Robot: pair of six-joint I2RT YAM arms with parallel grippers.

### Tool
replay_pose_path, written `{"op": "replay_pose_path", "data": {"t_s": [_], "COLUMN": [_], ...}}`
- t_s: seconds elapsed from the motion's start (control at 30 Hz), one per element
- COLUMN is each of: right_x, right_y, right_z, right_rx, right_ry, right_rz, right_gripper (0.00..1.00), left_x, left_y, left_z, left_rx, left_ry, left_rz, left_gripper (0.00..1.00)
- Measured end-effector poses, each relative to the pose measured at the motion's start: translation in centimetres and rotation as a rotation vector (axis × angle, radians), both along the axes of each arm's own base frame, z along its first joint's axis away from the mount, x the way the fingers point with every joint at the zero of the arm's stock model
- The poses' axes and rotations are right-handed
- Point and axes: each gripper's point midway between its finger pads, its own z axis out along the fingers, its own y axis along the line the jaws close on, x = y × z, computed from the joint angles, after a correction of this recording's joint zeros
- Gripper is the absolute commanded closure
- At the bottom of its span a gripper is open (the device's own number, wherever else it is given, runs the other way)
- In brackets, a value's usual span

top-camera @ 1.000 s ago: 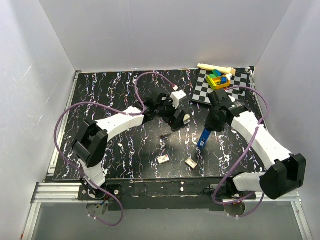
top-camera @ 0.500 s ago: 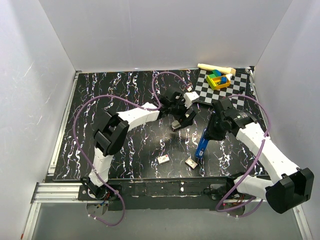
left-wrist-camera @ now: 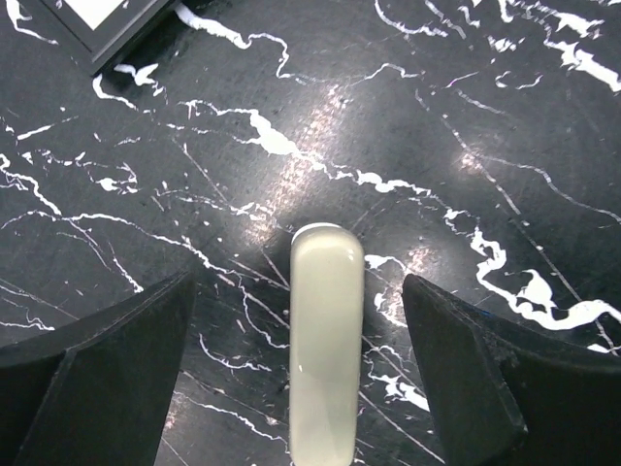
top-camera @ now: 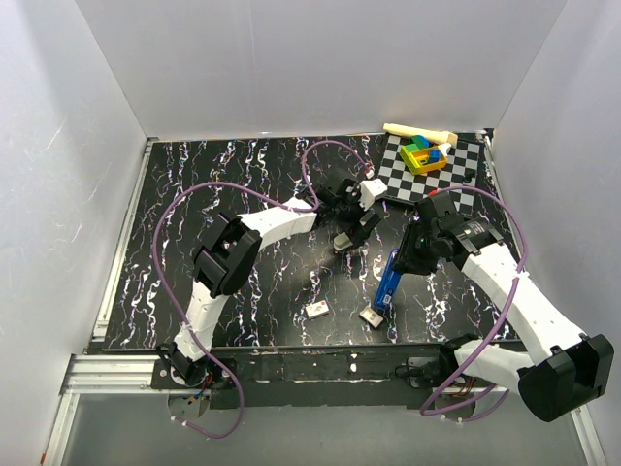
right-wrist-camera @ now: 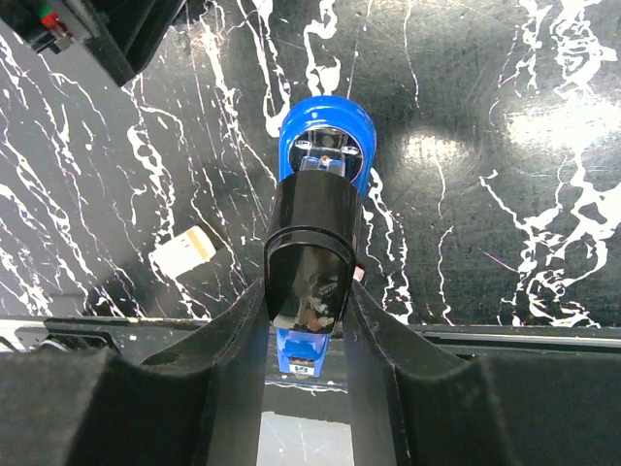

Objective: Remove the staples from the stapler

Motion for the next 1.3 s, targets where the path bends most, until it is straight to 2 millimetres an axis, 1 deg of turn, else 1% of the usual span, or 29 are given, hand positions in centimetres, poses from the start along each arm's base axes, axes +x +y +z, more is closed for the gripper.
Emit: {"op": "replay_pose_path", "data": {"t_s": [0.13,0.2,0.33,0.47,0.57,0.6,0.7,0.83,0.87,0.9,1.0,1.07,1.13,1.2,1.3], "right_x": [-0.1,-0.1,-0.2,-0.2,-0.3,-0.3,-0.3,0.2,0.6,1.0,2.5,3.8,5.3,6.7,8.7], "right_y": [0.3,0.4,0.4,0.5,0.6,0.6,0.8,1.0,1.1,1.3,2.0,2.4,3.1,3.8,5.1], "right_z": [0.1,0.1,0.1,-0.2,-0.3,-0.3,-0.4,-0.8,-0.4,-0.7,0.0,0.4,0.8,0.9,0.7], "right_rx": [0.017,0.02,0.024,0.028,0.03,0.033,0.037,0.02,0.022,0.013,0.011,0.006,0.002,-0.002,-0.012], "right_ry": [0.004,0.006,0.008,0.008,0.014,0.014,0.017,0.05,0.038,0.055,0.047,0.041,0.035,0.037,0.044], "right_rz": [0.009,0.011,0.013,0.015,0.017,0.018,0.022,0.026,0.031,0.034,0.042,0.046,0.052,0.059,0.069], "right_gripper": [0.99,0.99,0.99,0.99,0.99,0.99,0.99,0.99,0.99,0.99,0.99,0.99,0.99,0.99,0.99], "left_x": [0.3,0.2,0.2,0.2,0.4,0.4,0.8,1.8,2.1,2.3,3.0,3.3,3.8,4.4,4.7], "left_y": [0.3,0.5,0.7,0.7,0.8,0.9,1.2,2.1,2.5,2.9,4.6,6.5,8.8,11.3,15.1], "left_z": [-0.9,-1.4,-1.8,-1.8,-1.8,-1.8,-1.9,-1.9,-1.9,-1.8,-1.4,-0.9,-0.1,0.8,2.3], "left_rx": [0.024,0.036,0.047,0.044,0.049,0.052,0.071,0.112,0.124,0.136,0.166,0.169,0.165,0.155,0.141], "left_ry": [0.0,0.006,0.012,0.019,0.015,0.012,-0.008,-0.045,-0.053,-0.058,-0.063,-0.047,-0.029,-0.016,0.0], "left_rz": [0.016,0.022,0.026,0.033,0.048,0.055,0.083,0.145,0.166,0.183,0.257,0.312,0.375,0.441,0.528], "left_gripper": [0.19,0.26,0.45,0.59,0.72,0.81,1.0,1.0,1.0,1.0,1.0,1.0,1.0,1.0,1.0]}}
